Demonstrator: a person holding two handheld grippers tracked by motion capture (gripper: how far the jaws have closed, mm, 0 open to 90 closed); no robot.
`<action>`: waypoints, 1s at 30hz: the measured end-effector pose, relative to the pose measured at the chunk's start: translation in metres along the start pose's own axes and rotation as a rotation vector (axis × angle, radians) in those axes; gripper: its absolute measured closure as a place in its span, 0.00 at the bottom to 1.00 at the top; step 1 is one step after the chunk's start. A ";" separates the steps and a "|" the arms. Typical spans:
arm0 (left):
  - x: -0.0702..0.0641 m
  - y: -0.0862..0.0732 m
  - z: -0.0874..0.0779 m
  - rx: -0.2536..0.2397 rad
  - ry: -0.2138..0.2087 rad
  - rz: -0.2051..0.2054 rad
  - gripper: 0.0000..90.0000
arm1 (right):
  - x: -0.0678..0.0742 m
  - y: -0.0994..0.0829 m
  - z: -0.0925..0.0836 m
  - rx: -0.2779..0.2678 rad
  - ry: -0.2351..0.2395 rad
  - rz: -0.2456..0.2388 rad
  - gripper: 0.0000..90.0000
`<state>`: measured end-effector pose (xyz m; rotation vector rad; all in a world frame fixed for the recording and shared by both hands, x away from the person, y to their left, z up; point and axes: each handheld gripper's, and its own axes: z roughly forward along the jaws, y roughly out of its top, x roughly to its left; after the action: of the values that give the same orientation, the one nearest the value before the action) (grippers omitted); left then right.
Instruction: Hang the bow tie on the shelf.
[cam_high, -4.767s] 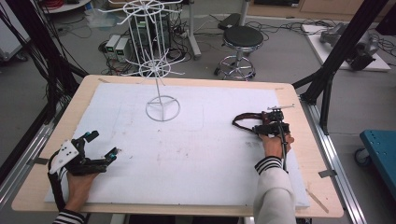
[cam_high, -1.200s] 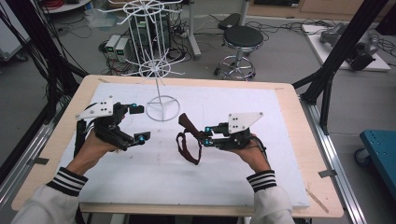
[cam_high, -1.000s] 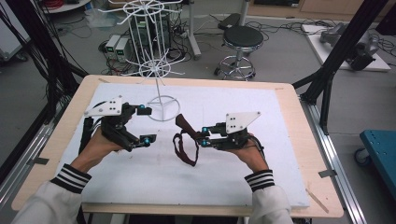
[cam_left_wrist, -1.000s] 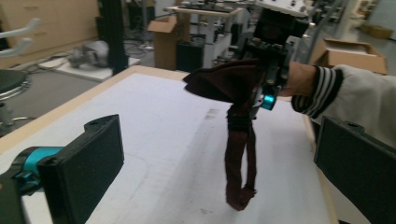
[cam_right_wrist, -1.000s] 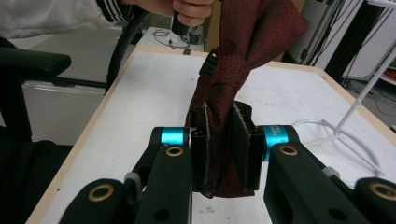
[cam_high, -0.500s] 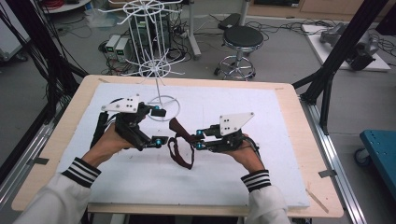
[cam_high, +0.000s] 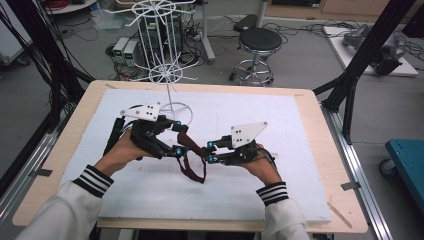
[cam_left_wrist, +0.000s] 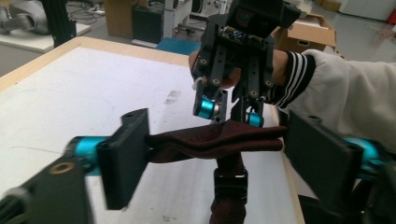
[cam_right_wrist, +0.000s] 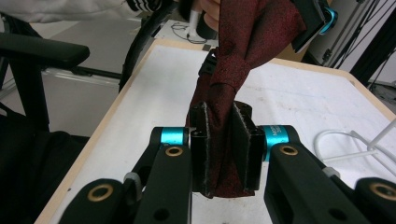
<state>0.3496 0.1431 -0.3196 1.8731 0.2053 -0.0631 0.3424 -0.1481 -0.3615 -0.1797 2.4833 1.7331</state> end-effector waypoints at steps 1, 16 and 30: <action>0.000 0.000 0.000 0.000 0.000 0.000 0.29 | 0.000 0.000 0.000 0.005 -0.001 -0.004 0.88; -0.003 -0.001 -0.003 0.072 -0.037 -0.006 0.79 | -0.001 0.000 0.004 0.020 0.001 -0.010 0.88; -0.008 0.001 -0.007 0.076 0.010 0.029 0.84 | 0.002 -0.001 0.005 0.000 -0.174 0.128 0.09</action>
<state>0.3417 0.1485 -0.3150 1.9524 0.1845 -0.0424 0.3408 -0.1442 -0.3647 0.1283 2.4166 1.7134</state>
